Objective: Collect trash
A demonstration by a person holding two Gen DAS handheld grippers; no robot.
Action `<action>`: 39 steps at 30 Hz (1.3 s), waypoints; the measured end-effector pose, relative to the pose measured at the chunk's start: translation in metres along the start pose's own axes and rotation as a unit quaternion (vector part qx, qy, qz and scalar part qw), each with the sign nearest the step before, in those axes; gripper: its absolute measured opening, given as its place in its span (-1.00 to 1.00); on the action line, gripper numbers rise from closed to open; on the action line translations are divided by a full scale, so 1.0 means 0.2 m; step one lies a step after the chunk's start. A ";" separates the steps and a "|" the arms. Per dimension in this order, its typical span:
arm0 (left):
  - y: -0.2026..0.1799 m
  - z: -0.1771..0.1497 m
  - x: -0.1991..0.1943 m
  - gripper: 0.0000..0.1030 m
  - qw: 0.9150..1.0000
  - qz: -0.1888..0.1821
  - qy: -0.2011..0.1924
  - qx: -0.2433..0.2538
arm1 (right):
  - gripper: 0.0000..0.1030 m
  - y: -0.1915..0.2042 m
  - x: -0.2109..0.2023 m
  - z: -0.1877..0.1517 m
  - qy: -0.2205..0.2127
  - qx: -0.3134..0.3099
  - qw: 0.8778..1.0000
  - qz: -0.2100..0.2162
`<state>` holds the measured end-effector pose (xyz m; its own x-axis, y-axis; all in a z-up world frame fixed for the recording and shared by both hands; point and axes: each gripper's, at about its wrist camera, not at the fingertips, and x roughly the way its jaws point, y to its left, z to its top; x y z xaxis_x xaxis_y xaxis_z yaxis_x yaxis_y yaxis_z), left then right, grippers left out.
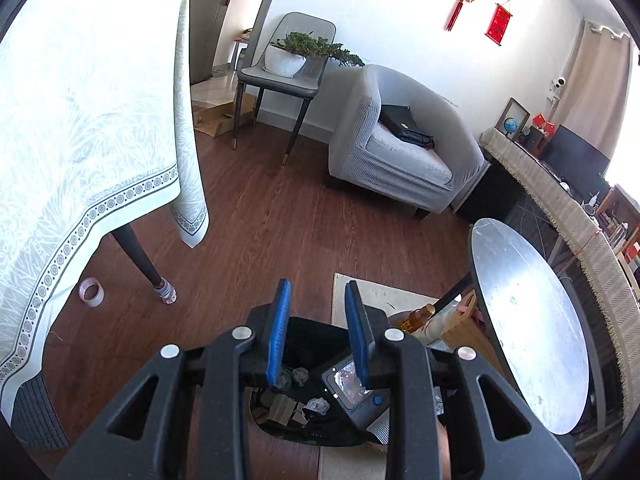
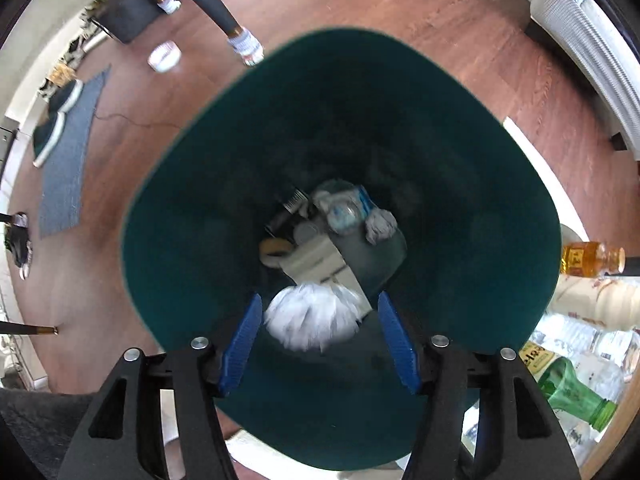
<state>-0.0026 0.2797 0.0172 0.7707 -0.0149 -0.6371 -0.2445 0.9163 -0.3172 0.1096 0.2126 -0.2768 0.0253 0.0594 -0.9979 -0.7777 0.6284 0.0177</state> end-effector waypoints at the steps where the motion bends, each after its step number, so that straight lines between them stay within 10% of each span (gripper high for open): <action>1: 0.00 0.01 -0.01 -0.44 1.000 0.002 -0.004 0.003 | 0.26 -0.01 0.00 -0.01 0.002 0.000 1.000 -0.002; 8: -0.01 0.04 -0.06 -0.35 1.000 -0.010 -0.021 -0.005 | 0.26 0.00 -0.14 -0.04 -0.038 -0.016 0.999 -0.007; 17: -0.11 0.10 -0.26 -0.12 0.997 -0.005 -0.081 0.011 | 0.12 0.08 -0.73 -0.07 -0.189 -0.041 0.981 -0.008; 21: -0.18 0.11 -0.37 0.28 0.992 -0.007 -0.118 0.033 | 0.12 0.03 -1.01 -0.16 -0.257 -0.028 0.966 -0.006; 28: -0.32 0.00 -0.55 0.80 0.985 0.022 -0.165 0.049 | 0.23 -0.13 -1.45 -0.53 -0.373 0.024 0.927 -0.033; 39: -0.50 -0.34 -0.69 0.88 0.980 0.067 -0.148 0.111 | 0.84 -0.42 -1.85 -1.36 -0.461 0.127 0.869 -0.125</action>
<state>-0.1234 0.1624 0.0894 0.8853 0.1986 -0.4205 -0.2464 0.9672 -0.0620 -0.0059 -0.0737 0.0741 0.7582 0.4190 -0.4996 -0.5143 0.8553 -0.0633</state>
